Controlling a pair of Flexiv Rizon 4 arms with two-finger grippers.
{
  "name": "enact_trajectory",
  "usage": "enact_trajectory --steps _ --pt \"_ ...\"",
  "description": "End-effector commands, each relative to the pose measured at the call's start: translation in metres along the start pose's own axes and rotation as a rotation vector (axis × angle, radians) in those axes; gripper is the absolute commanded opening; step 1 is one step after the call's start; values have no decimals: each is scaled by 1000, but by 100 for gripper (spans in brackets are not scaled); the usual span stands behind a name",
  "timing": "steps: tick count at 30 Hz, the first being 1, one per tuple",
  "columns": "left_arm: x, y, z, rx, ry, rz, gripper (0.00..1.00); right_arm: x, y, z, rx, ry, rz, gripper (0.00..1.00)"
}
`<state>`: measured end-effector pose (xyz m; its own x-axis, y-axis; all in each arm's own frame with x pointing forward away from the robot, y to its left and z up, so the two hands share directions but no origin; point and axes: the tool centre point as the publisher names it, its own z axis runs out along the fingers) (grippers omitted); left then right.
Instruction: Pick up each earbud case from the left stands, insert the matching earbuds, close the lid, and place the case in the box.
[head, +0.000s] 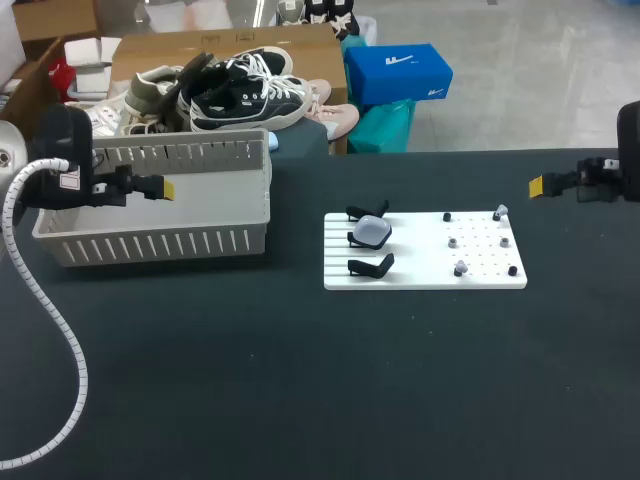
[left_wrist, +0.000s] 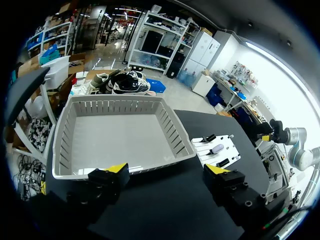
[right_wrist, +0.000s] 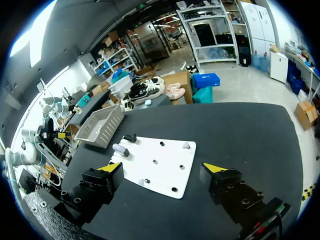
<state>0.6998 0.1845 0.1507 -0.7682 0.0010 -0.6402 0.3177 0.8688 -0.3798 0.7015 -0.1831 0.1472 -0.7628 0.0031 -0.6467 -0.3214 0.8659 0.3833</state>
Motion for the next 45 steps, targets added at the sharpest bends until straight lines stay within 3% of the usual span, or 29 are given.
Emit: enact_trajectory --steps 1,7,10,12,13,14,19,22,31,34,38,45 --pt "-1 0 0 -2 4 0 100 0 0 -1 1 2 0 100" --pt "-1 0 0 -2 4 0 100 0 0 -1 1 2 0 100" --pt "-1 -6 16 68 -7 68 100 0 0 -1 1 2 0 100" --pt "-2 -12 25 78 -60 140 100 0 0 -1 1 2 0 100" --pt "-3 -17 31 122 -75 158 100 0 0 -1 1 2 0 100" --pt "-4 -20 35 112 -168 199 100 0 0 -1 1 2 0 100" --pt "-7 -37 51 174 -107 295 100 0 0 -1 1 2 0 100" --pt "-5 -46 59 282 -77 401 100 0 0 -1 1 2 0 100" --pt "-3 -69 87 413 34 629 100 0 0 -1 1 2 0 100" --pt "0 -79 97 454 42 709 100 0 0 -1 1 2 0 100" --pt "6 -95 111 438 45 813 100 0 0 -1 1 2 0 100" --pt "9 -115 128 480 18 877 100 0 0 -1 1 2 0 100"
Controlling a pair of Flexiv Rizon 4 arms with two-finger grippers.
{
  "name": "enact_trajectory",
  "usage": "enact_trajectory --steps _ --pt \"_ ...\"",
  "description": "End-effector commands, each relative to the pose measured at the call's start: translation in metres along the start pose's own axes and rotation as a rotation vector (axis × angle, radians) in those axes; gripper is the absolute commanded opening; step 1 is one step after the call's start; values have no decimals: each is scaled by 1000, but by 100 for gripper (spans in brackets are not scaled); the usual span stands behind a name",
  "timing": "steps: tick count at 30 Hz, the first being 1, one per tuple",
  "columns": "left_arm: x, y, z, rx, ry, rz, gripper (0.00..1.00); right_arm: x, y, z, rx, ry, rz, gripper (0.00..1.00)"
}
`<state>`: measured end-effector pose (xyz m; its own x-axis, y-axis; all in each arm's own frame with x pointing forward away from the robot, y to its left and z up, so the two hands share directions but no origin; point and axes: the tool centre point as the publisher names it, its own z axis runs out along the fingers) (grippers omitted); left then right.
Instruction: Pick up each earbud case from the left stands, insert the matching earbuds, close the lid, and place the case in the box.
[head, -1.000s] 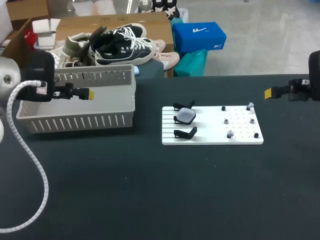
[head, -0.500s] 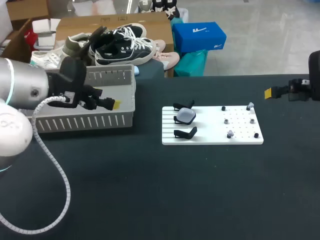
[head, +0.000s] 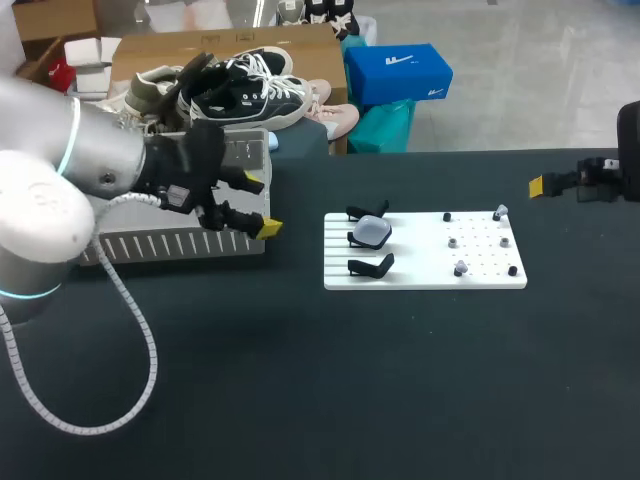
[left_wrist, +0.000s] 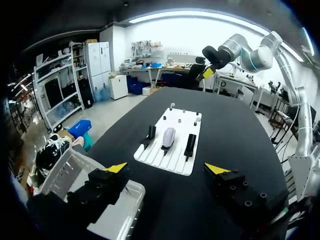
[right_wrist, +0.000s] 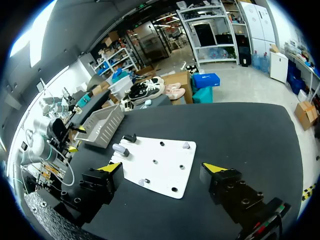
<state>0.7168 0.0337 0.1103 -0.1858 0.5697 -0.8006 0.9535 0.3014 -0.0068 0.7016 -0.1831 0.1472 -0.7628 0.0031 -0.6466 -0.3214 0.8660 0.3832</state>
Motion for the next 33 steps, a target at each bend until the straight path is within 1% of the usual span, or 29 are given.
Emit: enact_trajectory --steps 1,3,5,9,13,15,18,20,22,24,27,33 --pt "-4 6 19 30 -29 43 100 0 0 -1 0 2 0 100" --pt "-4 4 25 55 -47 76 100 0 0 -1 0 2 0 100" --pt "-4 2 31 60 -50 115 100 0 0 -1 0 2 0 100" --pt "-5 -1 44 97 -42 175 100 0 0 -1 0 2 0 100" --pt "-6 2 55 131 -42 186 100 0 0 -1 0 2 0 100" --pt "-7 5 59 146 -55 184 100 0 0 -1 0 2 0 100" --pt "-7 8 67 143 -58 200 100 0 0 -1 0 2 0 100" --pt "-6 8 73 134 -51 210 100 0 0 -1 0 2 0 100" --pt "-7 5 77 149 -64 223 100 0 0 -1 0 2 0 100" --pt "-8 4 80 135 -76 234 100 0 0 -1 0 2 0 100" --pt "-8 8 87 143 -89 226 100 0 0 -1 0 2 0 100" --pt "-6 6 99 168 -116 232 100 0 0 -1 0 2 0 100"
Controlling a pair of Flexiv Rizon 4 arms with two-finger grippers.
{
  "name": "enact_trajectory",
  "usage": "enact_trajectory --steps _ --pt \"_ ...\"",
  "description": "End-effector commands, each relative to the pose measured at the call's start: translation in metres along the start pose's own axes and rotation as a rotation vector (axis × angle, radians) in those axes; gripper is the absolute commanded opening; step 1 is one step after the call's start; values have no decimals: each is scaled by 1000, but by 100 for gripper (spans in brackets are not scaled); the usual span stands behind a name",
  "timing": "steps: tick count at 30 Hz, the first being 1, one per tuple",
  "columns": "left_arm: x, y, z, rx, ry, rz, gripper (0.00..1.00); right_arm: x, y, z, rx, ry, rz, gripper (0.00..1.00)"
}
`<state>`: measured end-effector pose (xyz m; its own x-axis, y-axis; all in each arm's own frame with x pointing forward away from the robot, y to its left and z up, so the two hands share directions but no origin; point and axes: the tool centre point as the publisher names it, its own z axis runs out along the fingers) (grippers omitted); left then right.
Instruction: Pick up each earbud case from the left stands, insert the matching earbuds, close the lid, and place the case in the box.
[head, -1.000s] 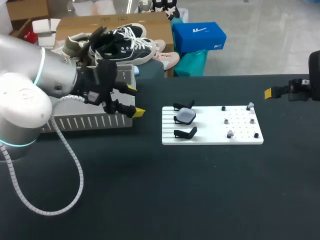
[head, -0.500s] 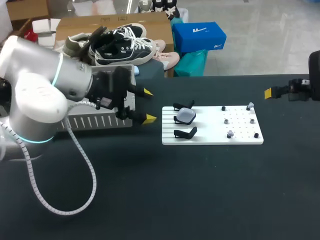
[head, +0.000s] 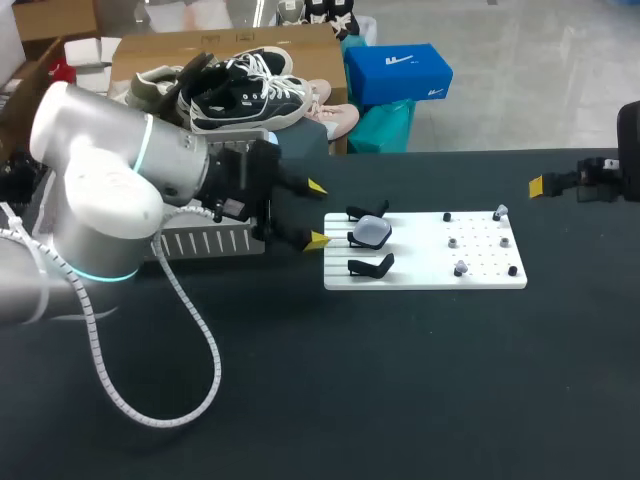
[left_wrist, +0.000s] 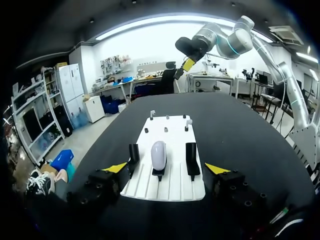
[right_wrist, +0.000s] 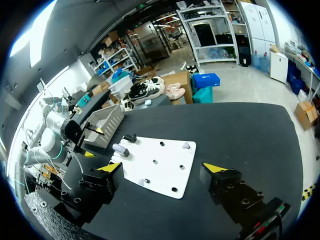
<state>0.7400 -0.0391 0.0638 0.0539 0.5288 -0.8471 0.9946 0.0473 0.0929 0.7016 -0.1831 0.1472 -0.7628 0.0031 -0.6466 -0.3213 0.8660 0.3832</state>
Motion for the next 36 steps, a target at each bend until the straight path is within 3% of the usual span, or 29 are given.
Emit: enact_trajectory --steps 1,20,36 --pt "6 6 11 11 -17 5 100 0 0 -1 0 2 0 100" --pt "0 17 42 76 -32 -94 100 0 0 -1 0 2 0 100" --pt "3 14 61 79 -30 -109 100 0 0 -1 0 2 0 100"
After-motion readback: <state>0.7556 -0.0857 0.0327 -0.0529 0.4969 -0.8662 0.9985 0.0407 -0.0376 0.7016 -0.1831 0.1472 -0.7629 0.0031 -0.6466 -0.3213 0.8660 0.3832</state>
